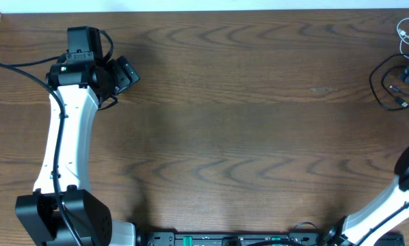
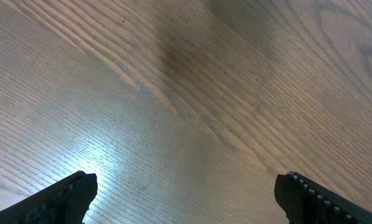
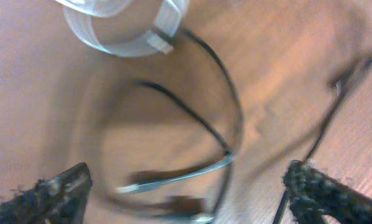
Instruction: Untangle cables
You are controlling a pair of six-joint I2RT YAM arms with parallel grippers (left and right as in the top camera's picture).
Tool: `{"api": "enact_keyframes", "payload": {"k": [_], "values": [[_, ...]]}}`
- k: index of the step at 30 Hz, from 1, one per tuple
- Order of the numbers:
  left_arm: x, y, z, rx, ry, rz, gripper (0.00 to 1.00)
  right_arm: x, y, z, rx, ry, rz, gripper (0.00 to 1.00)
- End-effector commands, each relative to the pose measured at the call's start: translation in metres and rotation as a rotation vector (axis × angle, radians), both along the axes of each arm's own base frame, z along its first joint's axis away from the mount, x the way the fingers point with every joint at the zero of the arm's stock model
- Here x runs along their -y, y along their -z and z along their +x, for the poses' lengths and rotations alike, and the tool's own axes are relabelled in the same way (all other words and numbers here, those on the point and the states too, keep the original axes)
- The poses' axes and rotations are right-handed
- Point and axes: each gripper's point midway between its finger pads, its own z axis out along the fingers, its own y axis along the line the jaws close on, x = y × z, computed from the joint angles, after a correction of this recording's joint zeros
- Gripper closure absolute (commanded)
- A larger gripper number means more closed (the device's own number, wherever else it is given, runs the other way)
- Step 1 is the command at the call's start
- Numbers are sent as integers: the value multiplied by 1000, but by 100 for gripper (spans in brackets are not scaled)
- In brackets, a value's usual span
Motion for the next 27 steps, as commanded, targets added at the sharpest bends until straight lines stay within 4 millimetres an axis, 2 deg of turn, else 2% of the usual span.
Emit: {"api": "enact_keyframes", "payload": {"k": [1, 4, 7, 10, 12, 15, 18, 23, 27], "values": [[-1, -4, -3, 8, -6, 1, 4, -60, -88, 28, 187, -212, -2, 1], [-1, -4, -3, 8, -6, 1, 4, -126, -140, 39, 292, -443, 2, 1], [-1, -4, -3, 8, -6, 1, 4, -198, -179, 35, 360, -661, 29, 1], [-1, -4, -3, 8, -6, 1, 4, -256, -195, 18, 365, -793, 92, 1], [-1, -4, -3, 8, -6, 1, 4, -282, -197, 4, 335, -836, 115, 1], [-1, -4, -3, 8, -6, 1, 4, -306, -192, -19, 268, -872, 164, 1], [-1, -4, -3, 8, -6, 1, 4, -323, -178, -45, 166, -895, 230, 1], [-1, -4, -3, 8, -6, 1, 4, -333, -150, -76, 4, -891, 321, 1], [-1, -4, -3, 8, -6, 1, 4, -334, -140, -89, -60, -879, 356, 1]]}}
